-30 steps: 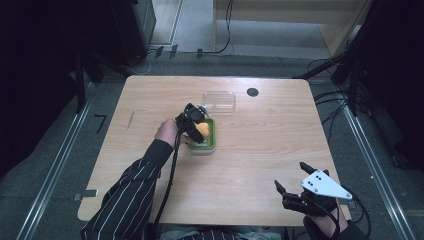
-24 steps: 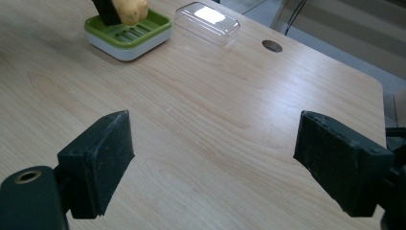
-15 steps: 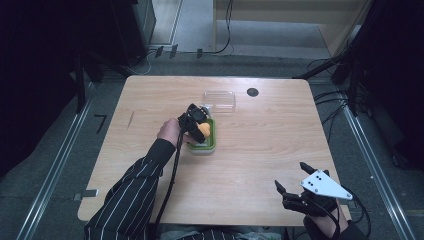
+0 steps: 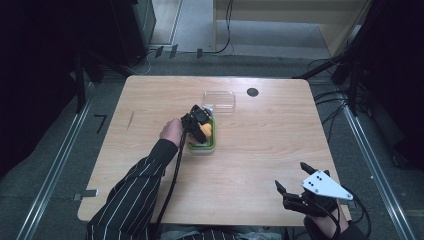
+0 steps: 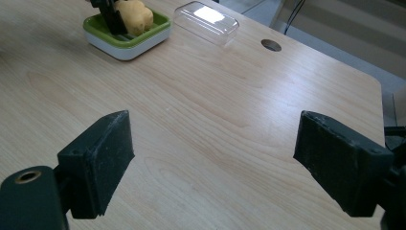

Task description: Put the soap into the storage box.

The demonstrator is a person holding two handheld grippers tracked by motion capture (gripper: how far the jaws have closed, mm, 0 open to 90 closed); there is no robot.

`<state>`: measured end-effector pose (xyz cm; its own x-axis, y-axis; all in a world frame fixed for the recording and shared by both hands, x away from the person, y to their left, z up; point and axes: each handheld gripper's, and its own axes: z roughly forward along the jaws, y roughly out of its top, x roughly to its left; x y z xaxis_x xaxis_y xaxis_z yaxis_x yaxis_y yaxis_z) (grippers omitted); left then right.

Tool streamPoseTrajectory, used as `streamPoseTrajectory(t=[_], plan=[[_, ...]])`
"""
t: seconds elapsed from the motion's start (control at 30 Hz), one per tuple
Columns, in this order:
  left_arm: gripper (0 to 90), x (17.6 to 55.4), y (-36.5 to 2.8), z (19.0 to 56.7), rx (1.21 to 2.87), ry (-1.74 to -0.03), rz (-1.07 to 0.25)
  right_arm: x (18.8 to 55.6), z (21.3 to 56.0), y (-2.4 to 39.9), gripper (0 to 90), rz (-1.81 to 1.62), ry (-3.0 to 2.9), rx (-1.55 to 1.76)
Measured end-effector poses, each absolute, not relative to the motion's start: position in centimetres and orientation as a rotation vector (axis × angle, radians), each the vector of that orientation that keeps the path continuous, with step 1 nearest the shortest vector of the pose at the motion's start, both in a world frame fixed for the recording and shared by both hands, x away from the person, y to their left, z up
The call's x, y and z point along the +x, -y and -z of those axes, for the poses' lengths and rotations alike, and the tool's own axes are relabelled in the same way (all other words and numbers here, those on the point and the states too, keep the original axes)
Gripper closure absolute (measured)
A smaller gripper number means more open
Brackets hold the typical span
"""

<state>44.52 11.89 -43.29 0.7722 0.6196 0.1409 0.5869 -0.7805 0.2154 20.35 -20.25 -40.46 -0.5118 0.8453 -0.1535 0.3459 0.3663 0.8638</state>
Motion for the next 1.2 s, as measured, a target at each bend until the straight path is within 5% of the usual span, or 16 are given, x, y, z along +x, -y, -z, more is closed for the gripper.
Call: streamPoseTrajectory(t=[0.8, 1.2], plan=[[38.0, 44.68, -11.65, 44.34, 2.84, -0.925, -0.316, 20.33, 40.46, 20.24, 13.6, -1.08, -2.028, 1.03], [20.7, 44.53, -11.52, 43.95, 2.831, -0.94, -0.307, 20.32, 40.46, 20.24, 13.6, -1.08, -2.029, 1.029]])
